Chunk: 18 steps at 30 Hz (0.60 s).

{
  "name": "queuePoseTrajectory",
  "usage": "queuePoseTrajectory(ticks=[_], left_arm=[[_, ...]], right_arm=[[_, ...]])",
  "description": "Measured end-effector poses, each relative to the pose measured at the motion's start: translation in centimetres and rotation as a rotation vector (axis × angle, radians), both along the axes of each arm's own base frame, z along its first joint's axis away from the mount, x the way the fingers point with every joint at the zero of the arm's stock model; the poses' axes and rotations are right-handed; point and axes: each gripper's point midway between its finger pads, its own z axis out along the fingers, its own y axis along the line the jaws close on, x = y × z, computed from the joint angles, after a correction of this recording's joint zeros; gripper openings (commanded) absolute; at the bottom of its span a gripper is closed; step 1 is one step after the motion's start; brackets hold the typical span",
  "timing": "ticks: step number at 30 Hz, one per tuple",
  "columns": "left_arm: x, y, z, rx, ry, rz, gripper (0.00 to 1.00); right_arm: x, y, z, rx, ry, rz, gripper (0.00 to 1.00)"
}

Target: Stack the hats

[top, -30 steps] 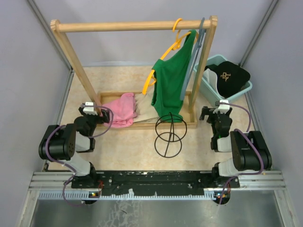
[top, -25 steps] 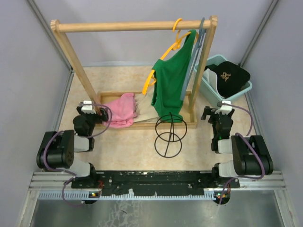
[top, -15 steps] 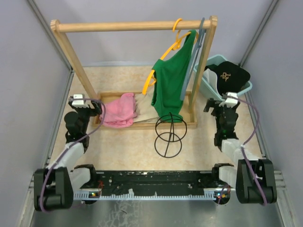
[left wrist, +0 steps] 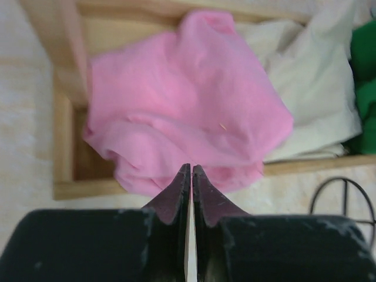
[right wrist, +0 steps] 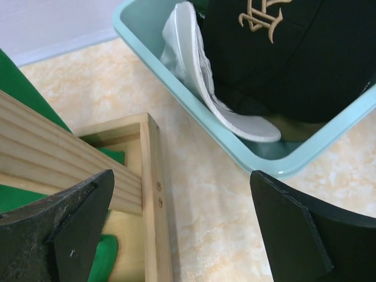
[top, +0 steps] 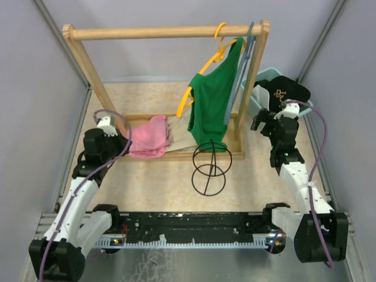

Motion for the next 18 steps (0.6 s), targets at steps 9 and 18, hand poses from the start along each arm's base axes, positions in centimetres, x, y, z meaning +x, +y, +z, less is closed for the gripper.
queuePoseTrajectory(ticks=[9,18], left_arm=[[-5.4,-8.1,-5.7,-0.148,0.405,-0.125,0.00],[-6.1,-8.9,-12.2,-0.139,0.563,-0.048,0.00]], right_arm=[[-1.1,0.1,-0.5,0.018,0.034,-0.003,0.99],[-2.1,0.1,-0.9,0.023,0.043,-0.003,0.99]])
